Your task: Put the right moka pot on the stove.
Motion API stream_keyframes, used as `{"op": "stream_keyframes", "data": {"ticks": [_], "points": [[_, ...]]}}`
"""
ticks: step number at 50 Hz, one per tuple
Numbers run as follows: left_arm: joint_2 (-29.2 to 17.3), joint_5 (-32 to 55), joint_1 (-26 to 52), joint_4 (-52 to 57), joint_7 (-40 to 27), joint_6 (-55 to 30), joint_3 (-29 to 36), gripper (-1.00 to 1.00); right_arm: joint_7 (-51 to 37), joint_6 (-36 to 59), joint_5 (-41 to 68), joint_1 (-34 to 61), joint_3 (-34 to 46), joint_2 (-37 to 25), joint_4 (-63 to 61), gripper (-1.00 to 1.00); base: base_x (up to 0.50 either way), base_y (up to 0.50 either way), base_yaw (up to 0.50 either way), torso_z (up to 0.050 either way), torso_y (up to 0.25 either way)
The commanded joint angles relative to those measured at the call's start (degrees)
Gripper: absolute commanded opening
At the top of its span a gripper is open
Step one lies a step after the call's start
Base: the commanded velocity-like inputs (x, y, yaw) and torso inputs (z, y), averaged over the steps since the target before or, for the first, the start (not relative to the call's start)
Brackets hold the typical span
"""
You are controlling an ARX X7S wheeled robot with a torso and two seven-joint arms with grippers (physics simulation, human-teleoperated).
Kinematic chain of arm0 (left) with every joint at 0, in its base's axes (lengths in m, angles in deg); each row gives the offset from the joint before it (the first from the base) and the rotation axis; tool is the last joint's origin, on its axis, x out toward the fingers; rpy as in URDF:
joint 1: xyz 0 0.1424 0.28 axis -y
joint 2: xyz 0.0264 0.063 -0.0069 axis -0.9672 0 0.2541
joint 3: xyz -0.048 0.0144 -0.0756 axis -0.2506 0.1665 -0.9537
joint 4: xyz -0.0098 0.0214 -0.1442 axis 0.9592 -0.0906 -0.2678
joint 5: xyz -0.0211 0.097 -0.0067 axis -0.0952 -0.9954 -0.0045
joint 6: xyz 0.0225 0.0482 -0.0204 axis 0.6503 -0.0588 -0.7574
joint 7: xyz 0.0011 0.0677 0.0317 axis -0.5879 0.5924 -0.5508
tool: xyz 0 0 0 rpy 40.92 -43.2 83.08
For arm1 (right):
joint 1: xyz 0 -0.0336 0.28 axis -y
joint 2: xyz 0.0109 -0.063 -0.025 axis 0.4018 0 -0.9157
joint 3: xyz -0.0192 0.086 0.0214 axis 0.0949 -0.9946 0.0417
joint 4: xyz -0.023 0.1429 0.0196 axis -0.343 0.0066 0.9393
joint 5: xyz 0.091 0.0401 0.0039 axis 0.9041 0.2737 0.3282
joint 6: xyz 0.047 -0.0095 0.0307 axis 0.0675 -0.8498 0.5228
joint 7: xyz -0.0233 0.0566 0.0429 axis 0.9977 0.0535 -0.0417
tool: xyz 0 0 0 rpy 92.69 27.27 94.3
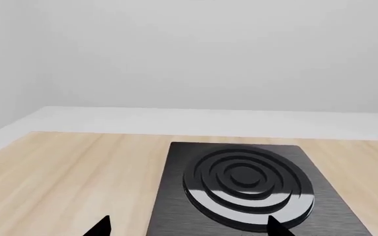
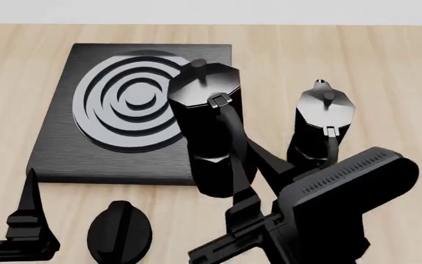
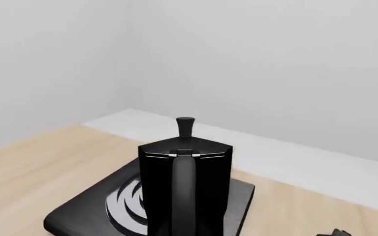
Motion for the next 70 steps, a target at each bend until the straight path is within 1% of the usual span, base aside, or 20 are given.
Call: {"op": "stream_keyframes", "data": {"ticks": [1, 14, 26, 32, 35, 47, 56, 63, 70], "points": [[-0.11, 0.28, 0.07, -0.05, 0.05, 0.13, 0.07, 1.00, 0.12, 3.52, 0.13, 7.94, 1.88, 2.69, 2.46, -1.00, 0.00, 0.00, 0.00, 0.000, 0.000], [-0.27, 0.73, 0.11, -0.02, 0.05, 0.13, 0.09, 1.00, 1.11, 4.50, -1.91, 14.23, 5.65, 6.35, 8.84, -1.00, 0.00, 0.00, 0.00, 0.000, 0.001], [-0.47, 1.04, -0.02, 0.07, 0.03, 0.27, 0.07, 1.00, 3.01, 3.36, -4.80, 19.41, 8.99, 9.73, 16.27, -1.00, 0.00, 0.00, 0.00, 0.000, 0.001], [-0.54, 1.08, 0.14, 0.05, -0.05, 0.14, 0.22, 1.00, 4.50, 1.46, -5.93, 21.73, 9.75, 11.76, 21.85, -1.00, 0.00, 0.00, 0.00, 0.000, 0.002], [-0.57, 0.88, -0.06, -0.06, 0.08, 0.49, 0.35, 1.00, 4.93, 0.89, -7.14, 22.29, 11.05, 12.23, 23.07, -1.00, 0.00, 0.00, 0.00, 0.003, 0.000], [-0.73, 1.19, 0.27, -0.04, -0.04, 0.25, 0.46, 1.00, 6.48, -0.36, -7.87, 25.94, 12.26, 14.79, 28.17, -1.00, 0.00, 0.00, 0.00, 0.000, 0.001], [-0.80, 1.11, 0.28, -0.14, -0.03, 0.42, 0.68, 1.00, 7.89, -3.17, -9.59, 28.01, 13.74, 17.26, 34.14, -1.00, 0.00, 0.00, 0.00, 0.000, 0.001], [-0.94, 1.17, 0.19, 0.02, 0.01, 0.60, 0.73, 1.00, 8.65, -6.10, -10.42, 30.42, 13.61, 20.20, 41.36, -1.00, 0.00, 0.00, 0.00, 0.000, 0.001], [-1.03, 1.84, 0.35, 0.29, -0.06, 0.46, 0.45, 1.00, 9.66, -8.11, -11.52, 31.85, 14.77, 22.09, 45.93, -1.00, 0.00, 0.00, 0.00, 0.001, 0.001]]}}
